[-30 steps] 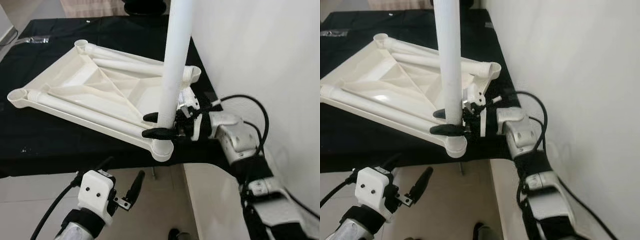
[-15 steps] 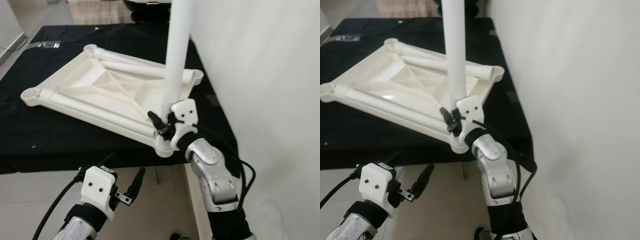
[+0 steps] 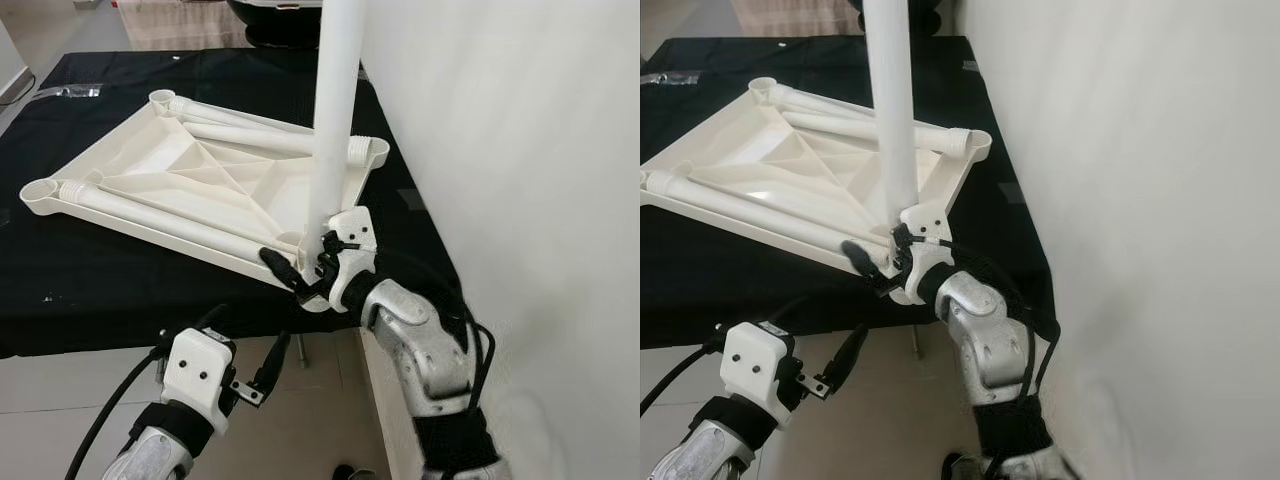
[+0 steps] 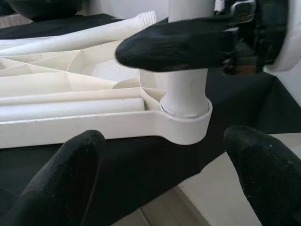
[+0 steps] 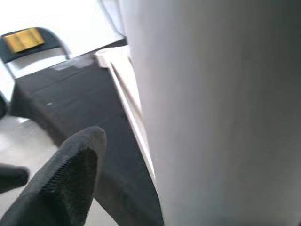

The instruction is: Building children table

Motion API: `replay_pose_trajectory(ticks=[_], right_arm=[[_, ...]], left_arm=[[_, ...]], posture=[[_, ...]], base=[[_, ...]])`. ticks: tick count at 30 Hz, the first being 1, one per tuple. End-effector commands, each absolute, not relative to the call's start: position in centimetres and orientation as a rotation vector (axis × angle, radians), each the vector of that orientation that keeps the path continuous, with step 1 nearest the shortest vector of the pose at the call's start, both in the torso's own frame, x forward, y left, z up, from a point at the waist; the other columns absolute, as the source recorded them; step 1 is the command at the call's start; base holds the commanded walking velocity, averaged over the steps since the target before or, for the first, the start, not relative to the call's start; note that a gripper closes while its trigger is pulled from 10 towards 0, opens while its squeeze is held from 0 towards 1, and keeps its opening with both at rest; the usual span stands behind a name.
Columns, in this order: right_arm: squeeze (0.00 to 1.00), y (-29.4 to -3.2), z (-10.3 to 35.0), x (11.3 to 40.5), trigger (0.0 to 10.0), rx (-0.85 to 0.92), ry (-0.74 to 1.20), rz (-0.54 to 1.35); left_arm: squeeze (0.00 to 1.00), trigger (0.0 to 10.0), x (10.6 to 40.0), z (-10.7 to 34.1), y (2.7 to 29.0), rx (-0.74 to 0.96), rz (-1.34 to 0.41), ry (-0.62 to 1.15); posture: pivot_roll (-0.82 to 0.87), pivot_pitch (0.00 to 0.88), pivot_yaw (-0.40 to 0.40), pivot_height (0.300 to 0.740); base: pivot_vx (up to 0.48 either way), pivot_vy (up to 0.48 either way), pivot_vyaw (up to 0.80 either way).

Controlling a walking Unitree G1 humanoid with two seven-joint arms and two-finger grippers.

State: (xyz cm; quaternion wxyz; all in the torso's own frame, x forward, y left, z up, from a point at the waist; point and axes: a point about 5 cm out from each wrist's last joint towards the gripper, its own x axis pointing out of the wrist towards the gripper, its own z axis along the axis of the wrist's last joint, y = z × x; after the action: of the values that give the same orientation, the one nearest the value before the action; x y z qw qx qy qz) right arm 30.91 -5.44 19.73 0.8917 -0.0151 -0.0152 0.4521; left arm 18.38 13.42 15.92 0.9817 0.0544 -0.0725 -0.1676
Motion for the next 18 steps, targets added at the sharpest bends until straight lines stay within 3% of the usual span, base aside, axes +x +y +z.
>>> replay_pose_trajectory(ticks=[1,5,12,13,18], right_arm=[[0.00,-4.9,19.1,30.9,10.0,-0.096,-0.013,1.140],[0.00,-5.8,19.0,32.3,10.0,-0.193,0.025,1.316],[0.00,-6.4,20.9,35.2,10.0,-0.169,0.033,1.320],[0.00,-6.5,21.1,35.5,0.0,-0.163,0.034,1.322],[0.00,-7.2,21.1,35.9,0.0,-0.175,0.041,1.410]], left_arm=[[0.00,10.0,18.2,15.6,13.5,0.108,-0.328,-0.131],[0.00,10.0,17.8,15.7,13.4,0.107,-0.327,-0.131],[0.00,10.0,17.0,15.9,13.4,0.109,-0.326,-0.122],[0.00,10.0,16.8,15.9,13.4,0.109,-0.325,-0.120],[0.00,10.0,16.4,16.0,13.4,0.109,-0.326,-0.112]], posture=[[0.04,0.188,-0.064,0.740],[0.06,0.200,-0.066,0.740],[0.09,0.232,-0.064,0.740],[0.09,0.238,-0.063,0.740],[0.10,0.250,-0.059,0.740]], base=[[0.000,0.000,0.00],[0.000,0.000,0.00],[0.000,0.000,0.00],[0.000,0.000,0.00],[0.000,0.000,0.00]])
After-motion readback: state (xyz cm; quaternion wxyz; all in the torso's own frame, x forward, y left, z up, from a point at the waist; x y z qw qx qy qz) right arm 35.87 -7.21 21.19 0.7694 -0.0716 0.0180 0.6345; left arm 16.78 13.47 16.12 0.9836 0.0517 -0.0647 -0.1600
